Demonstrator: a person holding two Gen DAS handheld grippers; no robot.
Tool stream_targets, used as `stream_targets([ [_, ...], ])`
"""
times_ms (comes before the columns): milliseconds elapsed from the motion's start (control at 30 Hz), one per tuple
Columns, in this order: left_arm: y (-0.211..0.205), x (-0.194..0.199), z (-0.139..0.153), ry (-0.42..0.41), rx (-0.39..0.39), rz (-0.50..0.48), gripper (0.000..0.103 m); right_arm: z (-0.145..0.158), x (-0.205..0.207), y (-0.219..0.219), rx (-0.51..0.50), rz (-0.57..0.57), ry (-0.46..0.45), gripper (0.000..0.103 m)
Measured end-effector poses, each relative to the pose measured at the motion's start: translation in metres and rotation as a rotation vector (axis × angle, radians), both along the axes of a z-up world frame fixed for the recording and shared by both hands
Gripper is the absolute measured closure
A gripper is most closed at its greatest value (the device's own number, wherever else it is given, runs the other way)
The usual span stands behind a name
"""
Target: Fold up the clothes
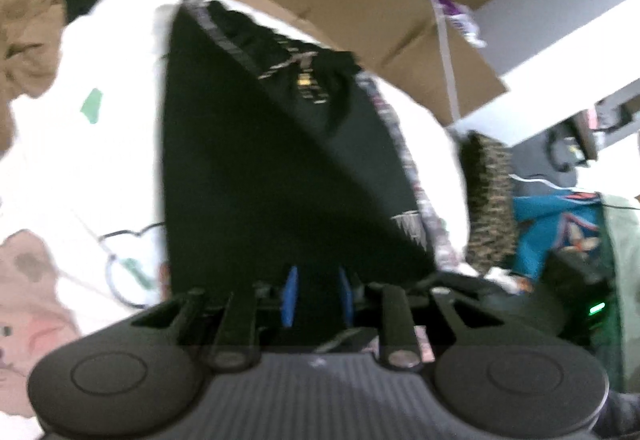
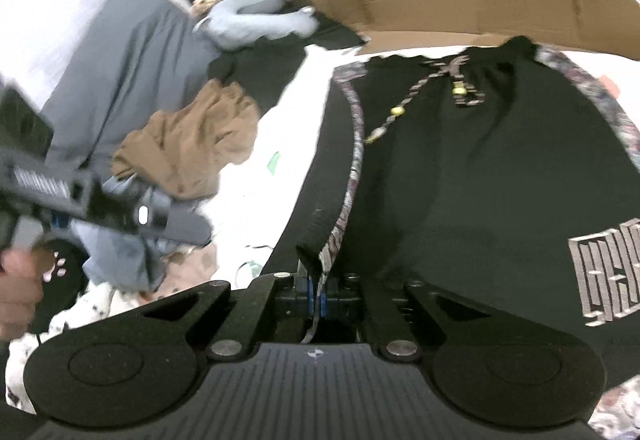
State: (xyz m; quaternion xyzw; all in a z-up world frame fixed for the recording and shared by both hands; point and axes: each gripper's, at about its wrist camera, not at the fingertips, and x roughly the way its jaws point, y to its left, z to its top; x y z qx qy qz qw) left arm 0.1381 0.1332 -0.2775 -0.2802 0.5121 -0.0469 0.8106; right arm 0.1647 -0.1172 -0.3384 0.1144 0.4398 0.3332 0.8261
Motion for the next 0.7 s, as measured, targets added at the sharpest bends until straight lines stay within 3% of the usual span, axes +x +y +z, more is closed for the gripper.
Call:
stream_targets([
  [367,-0.004,-0.001,-0.043,0.109,0.044,0.015,0.079,0.013,0.004,-0.06,-0.028,-0.135,0.01,0.102],
  [700,-0.018,0.002,-0.056,0.146,0.047,-0.017,0.079,0.02,-0.003,-0.119,-0.079,-0.26,0.004,0.102],
])
